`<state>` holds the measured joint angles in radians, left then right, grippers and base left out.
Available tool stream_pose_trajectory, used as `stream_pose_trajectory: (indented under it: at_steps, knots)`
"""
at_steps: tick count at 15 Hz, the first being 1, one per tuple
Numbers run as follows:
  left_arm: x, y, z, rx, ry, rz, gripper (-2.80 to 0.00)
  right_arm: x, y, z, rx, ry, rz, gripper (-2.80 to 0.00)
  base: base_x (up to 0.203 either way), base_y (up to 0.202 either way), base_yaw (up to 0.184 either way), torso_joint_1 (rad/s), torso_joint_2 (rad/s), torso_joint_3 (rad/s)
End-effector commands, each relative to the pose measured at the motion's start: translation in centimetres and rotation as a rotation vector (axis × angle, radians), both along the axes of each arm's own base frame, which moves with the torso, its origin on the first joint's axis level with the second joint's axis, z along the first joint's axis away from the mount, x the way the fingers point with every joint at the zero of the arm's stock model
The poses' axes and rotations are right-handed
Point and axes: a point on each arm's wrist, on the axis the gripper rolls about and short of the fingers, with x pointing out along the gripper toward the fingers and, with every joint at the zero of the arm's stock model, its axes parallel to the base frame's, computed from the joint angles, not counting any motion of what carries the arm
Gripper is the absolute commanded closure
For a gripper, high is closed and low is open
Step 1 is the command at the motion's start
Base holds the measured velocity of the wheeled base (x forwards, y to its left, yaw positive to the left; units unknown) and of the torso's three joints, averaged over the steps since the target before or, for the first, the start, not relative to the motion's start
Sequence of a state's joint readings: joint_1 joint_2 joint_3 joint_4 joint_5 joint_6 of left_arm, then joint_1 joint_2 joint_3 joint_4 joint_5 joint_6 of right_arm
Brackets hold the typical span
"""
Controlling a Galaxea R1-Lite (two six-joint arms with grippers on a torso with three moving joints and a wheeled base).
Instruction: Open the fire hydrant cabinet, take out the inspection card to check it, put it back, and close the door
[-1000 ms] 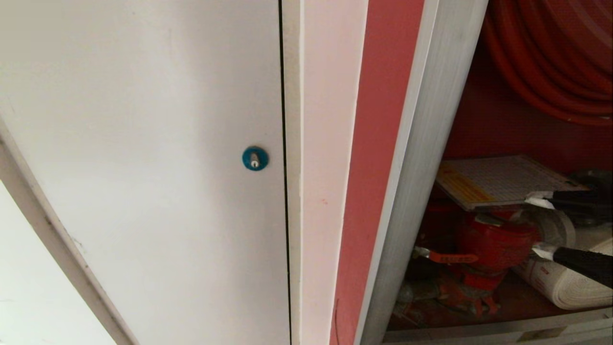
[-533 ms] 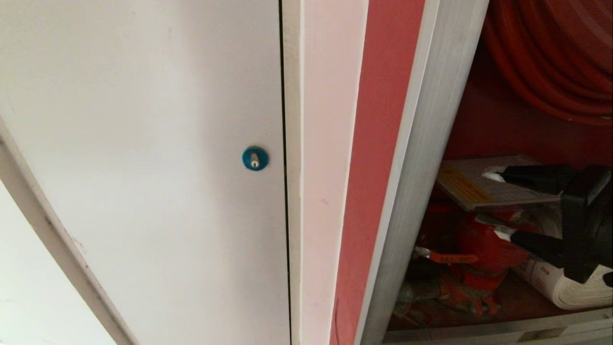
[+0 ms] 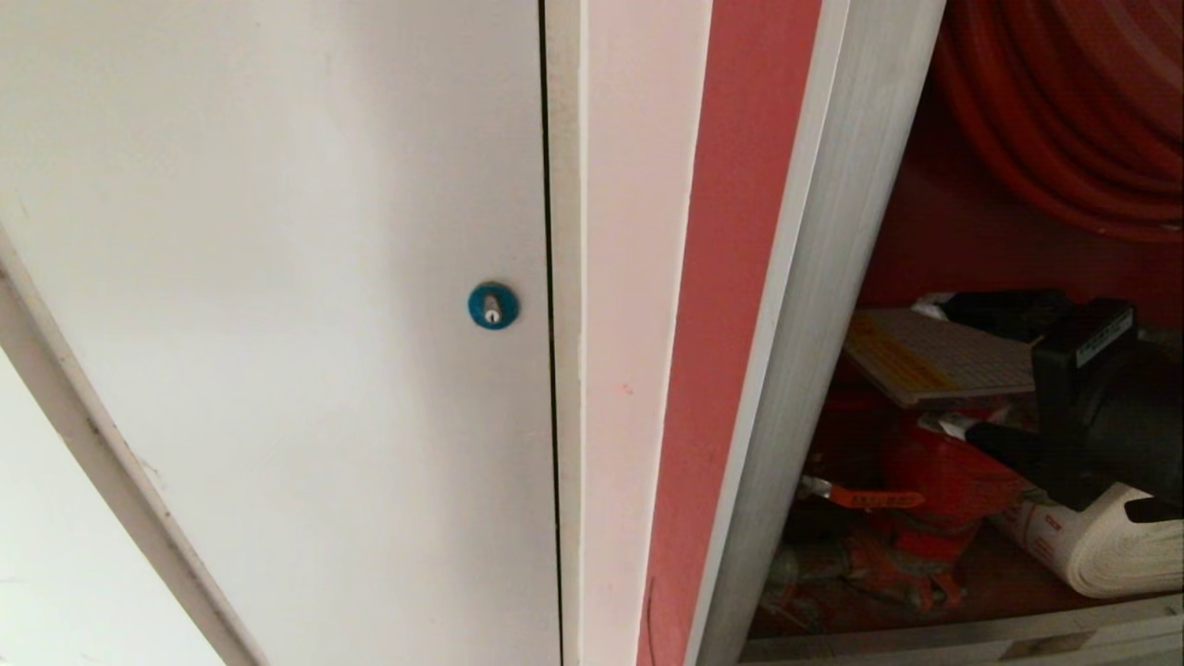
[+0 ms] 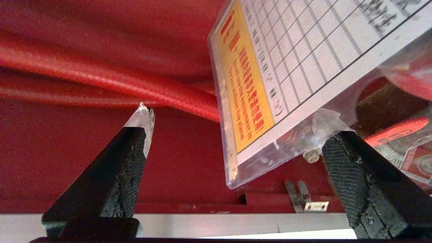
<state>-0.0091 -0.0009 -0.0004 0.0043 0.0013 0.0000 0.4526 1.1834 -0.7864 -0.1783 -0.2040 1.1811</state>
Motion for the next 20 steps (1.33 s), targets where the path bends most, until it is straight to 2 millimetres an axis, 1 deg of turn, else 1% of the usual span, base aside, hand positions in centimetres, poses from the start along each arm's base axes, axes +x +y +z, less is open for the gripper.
stream_pose_trajectory:
  at_steps: [1,11,12,20]
  knots:
    - [0.00,0.00,0.02,0.000,0.001,0.001,0.00,0.03,0.00,0.06,0.006,-0.001,-0.006,-2.80,0.000,0.000,0.000,0.000,0.00,0.000]
    - [0.01,0.00,-0.01,0.000,0.002,0.000,0.00,0.66,0.21,-0.07,-0.006,0.007,-0.033,-2.80,0.000,0.000,0.000,0.000,0.00,0.000]
    - [0.01,0.00,-0.01,0.000,0.002,0.000,0.00,0.84,0.26,-0.20,-0.010,0.014,-0.036,0.00,0.000,0.000,0.000,0.000,0.00,0.000]
    - [0.00,0.00,0.03,0.000,0.000,0.000,0.00,0.81,0.26,-0.31,-0.019,0.021,-0.031,0.00,0.000,0.000,0.000,0.000,0.00,0.000]
